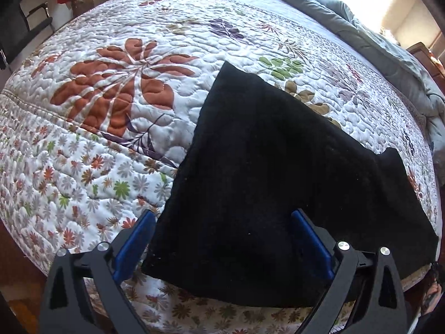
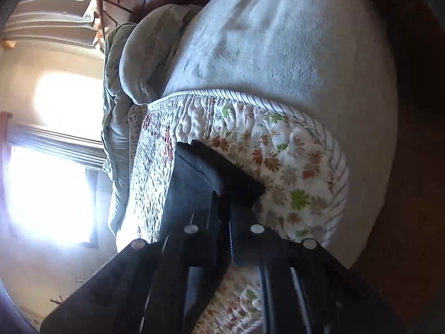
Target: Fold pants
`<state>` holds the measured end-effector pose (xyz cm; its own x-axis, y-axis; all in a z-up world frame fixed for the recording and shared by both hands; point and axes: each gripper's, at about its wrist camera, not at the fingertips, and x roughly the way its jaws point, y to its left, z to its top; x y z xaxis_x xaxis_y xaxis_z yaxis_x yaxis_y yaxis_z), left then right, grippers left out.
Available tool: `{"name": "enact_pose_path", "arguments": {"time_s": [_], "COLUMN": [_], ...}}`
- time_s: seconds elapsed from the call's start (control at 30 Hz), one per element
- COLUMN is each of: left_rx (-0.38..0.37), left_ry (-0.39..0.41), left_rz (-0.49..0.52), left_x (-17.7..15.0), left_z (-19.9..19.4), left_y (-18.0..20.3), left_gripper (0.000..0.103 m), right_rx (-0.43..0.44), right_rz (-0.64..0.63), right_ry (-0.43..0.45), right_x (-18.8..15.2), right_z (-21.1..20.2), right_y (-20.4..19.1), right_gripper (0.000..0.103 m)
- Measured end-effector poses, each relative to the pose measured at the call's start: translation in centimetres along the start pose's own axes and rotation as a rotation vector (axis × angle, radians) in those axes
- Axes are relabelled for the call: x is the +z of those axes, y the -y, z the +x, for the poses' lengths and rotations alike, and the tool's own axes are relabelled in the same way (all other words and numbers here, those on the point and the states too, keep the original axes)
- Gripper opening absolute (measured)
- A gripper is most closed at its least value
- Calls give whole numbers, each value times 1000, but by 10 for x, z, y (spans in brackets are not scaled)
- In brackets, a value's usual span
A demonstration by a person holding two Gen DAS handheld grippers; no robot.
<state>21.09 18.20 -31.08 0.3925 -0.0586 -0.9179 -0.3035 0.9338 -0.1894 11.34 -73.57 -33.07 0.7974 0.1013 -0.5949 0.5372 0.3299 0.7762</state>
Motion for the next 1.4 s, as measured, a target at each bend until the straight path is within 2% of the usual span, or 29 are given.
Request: {"name": "enact_pose_path", "arguments": {"time_s": [0.03,0.07,0.13,0.2,0.23,0.37,0.47,0.57,0.63,0.7,0.77,0.83,0.87,0.9,1.0,1.17,1.2,1.27,1.4], "left_rx": [2,2,0,-6,-9,-21,-24,-30,-29,-23,-22,-22,-20,-18,-19,-25,-26,-24,-21], "left_ry": [0,0,-1,0,2,16,20,27,32,36,38,40,40,39,40,38,39,42,48], "left_rz": [1,2,6,13,15,2,2,-5,-10,-8,-11,-16,-17,-17,-20,-31,-32,-33,-38], "left_x": [0,2,4,5,4,0,-1,-4,-6,-6,-7,-7,-7,-8,-8,-8,-8,-7,-8], "left_z": [1,2,6,7,7,7,5,2,1,1,0,0,0,0,-1,0,0,0,-1], "left_y": [0,1,1,1,1,-2,-2,-4,-4,-4,-3,-3,-3,-2,-2,-4,-4,-4,-4], "left_gripper": [99,100,100,100,100,100,100,100,100,100,100,100,100,100,100,100,100,100,100], "right_rx": [-5,0,31,80,76,89,144,113,127,157,251,226,203,203,236,226,222,207,171], "right_rz": [-3,-17,-12,10,14,34,38,54,57,38,4,-21,-3,6,-8,-1,-10,-34,-79], "right_ry": [-7,-25,-39,-10,13,-14,-28,-43,-44,-49,-61,-65,-73,-76,-61,-59,-54,-45,-30], "right_x": [1,3,6,6,5,-1,-1,0,2,2,1,0,-1,-2,-3,-2,-1,-1,-2], "right_z": [3,9,10,-4,-13,-12,-2,9,13,15,16,20,24,27,25,26,24,20,13], "right_y": [2,4,11,14,16,26,23,22,20,12,2,3,9,14,14,14,12,6,-11], "right_gripper": [7,13,15,40,43,44,45,48,51,51,46,46,42,40,42,38,24,11,9]}}
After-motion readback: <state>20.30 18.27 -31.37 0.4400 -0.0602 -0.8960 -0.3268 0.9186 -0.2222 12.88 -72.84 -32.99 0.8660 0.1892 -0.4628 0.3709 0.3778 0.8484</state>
